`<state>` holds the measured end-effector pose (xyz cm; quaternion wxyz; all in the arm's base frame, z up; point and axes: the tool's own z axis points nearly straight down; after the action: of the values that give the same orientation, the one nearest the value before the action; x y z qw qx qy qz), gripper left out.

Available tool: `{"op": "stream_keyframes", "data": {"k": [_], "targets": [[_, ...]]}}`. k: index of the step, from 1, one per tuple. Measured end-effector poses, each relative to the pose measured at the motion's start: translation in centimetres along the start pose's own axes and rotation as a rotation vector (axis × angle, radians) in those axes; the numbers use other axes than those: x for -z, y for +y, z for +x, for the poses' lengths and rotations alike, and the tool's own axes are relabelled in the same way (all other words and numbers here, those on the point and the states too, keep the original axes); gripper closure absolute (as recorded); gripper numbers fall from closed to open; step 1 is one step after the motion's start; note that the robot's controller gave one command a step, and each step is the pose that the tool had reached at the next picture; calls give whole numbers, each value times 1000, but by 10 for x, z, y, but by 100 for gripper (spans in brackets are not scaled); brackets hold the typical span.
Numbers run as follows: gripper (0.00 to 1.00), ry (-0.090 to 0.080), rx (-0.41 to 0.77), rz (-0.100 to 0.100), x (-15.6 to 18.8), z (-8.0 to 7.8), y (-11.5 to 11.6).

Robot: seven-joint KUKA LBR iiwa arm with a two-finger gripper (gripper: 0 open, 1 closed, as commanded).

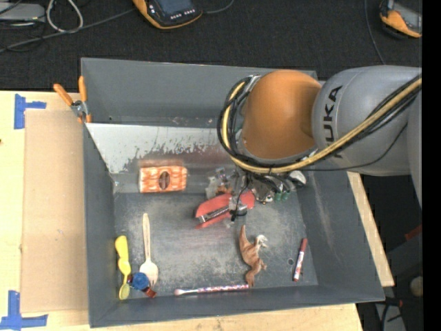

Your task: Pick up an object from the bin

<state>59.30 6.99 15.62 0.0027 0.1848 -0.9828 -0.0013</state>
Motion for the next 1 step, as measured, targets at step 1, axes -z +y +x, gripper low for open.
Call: {"op": "stream_keyframes", "data": {"k": [1], "targets": [[100, 0, -1, -1, 3, 0, 0]]}}
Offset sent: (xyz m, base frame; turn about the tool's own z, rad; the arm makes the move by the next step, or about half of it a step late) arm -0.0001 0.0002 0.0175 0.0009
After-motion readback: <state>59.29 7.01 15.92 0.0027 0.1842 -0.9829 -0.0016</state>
